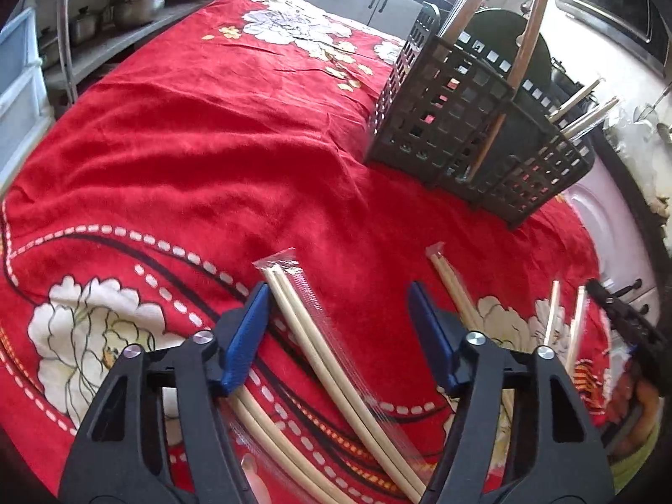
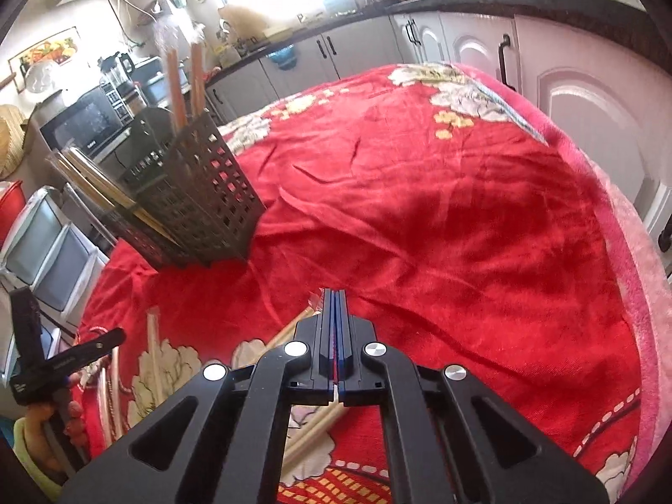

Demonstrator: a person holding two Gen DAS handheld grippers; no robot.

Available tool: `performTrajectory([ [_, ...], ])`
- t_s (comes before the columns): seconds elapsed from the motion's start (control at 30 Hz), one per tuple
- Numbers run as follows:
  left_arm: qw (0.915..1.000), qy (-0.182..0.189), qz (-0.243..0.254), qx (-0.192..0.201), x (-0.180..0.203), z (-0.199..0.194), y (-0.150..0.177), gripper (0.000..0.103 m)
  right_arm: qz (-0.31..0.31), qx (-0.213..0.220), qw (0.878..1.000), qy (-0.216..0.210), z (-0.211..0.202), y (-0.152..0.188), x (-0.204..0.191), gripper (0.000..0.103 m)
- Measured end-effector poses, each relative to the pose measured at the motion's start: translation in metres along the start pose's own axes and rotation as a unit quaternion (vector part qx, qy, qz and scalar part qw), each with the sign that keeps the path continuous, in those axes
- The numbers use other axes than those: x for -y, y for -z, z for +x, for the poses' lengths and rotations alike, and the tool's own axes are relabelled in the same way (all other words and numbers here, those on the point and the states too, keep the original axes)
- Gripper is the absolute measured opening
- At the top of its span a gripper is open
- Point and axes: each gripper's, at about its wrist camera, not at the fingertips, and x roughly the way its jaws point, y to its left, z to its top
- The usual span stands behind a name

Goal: Organize utensils
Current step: 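Close the left gripper on a sleeved chopstick while the right gripper grasps another, then lift both held chopsticks and carry them over the grey caddy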

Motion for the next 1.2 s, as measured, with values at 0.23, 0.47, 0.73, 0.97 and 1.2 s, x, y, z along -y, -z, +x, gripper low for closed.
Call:
performTrajectory([
  [0.23,0.9994,-0.031,0.012,0.005,0.002,0.007,-0.009,0.017,-0.015,0.025,0.999,-0.013,-0.018,-0.012,-0.015,0.001],
  [0.47,0.9998,0.015,0.005,0.009,0.004,0.002,-0.015,0.006,-0.036,0.046,0.998,-0.025,-0.035,-0.023,-0.032,0.001],
  [0.73,0.9942,0.082,0.031,0.062,0.033,-0.045,-0.027,0.004,-0.05,0.074,0.994,-0.055,-0.063,-0.028,-0.056,0.001],
  [0.97,0.984,0.129,0.059,0.108,0.06,-0.089,-0.04,0.004,-0.069,0.103,0.988,-0.088,-0.092,-0.032,-0.083,0.001],
  [1.2,0.9756,0.154,0.074,0.137,0.072,-0.116,-0.051,0.003,-0.092,0.128,0.982,-0.108,-0.116,-0.034,-0.108,0.001],
])
